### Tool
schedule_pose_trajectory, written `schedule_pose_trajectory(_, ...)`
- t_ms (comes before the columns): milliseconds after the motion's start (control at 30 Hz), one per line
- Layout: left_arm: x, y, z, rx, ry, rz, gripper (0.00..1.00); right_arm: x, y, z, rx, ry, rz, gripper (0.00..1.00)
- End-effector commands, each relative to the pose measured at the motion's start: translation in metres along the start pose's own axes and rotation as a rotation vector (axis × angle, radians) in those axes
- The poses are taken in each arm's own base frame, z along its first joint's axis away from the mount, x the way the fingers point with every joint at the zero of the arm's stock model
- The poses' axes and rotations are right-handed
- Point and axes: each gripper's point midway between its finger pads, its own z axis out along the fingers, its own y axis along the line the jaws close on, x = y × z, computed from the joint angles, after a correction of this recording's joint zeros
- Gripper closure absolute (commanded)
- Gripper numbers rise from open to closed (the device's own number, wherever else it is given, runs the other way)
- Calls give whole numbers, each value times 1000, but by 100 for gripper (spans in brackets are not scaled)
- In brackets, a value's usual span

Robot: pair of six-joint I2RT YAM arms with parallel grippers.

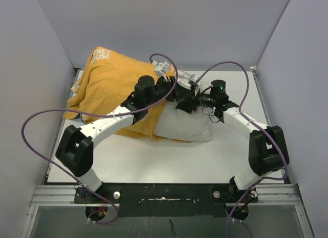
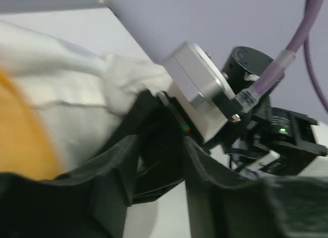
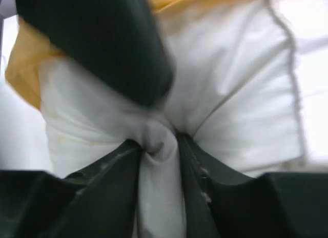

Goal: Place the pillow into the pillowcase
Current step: Stuff the pillow into the pillowcase.

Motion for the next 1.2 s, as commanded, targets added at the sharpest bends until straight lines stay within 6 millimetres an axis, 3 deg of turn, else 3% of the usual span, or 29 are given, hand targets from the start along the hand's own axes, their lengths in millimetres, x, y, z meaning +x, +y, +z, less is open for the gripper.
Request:
schedule_pose_trajectory(0,-8,-65,13,187,10,78,50,29,-18,-4,72,10,83,59)
schedule_pose_trajectory(133,-32,-64,-8,88,-9,237,30,17,-22,-24,20,-19,98,40)
schedule_pose_trajectory(267,-43,-66,-61,-7,-4,368,29,-14,-7,-51,-68,-67,-6,19)
schedule_pose_trajectory(367,-14,-45,-111,-140,48,354,31,-41,7,-79,-81,-75,-171,8)
schedule_pose_trajectory(433,18,-20,-139,-253,62,287,34,-52,19,-93,-67,-62,-263,2)
schedule_pose_trajectory(500,67,12,-162,-345,84,199,36,-62,34,-103,-62,-71,-369,2)
schedule_pose_trajectory(600,109,48,-183,-433,35,79,37,-60,56,-103,-106,-100,-448,2)
schedule_pose_trajectory(700,130,70,-186,-456,-15,30,34,-39,65,-88,-118,-59,-498,2)
schedule_pose_trajectory(867,144,97,-170,-495,-68,29,17,-15,30,-72,51,61,-510,2)
schedule_pose_trajectory(1067,155,125,-149,-481,-121,-83,13,5,1,-68,199,106,-540,2)
schedule_pose_trajectory(1167,149,123,-134,-403,-141,-127,13,9,-2,-65,217,102,-548,2)
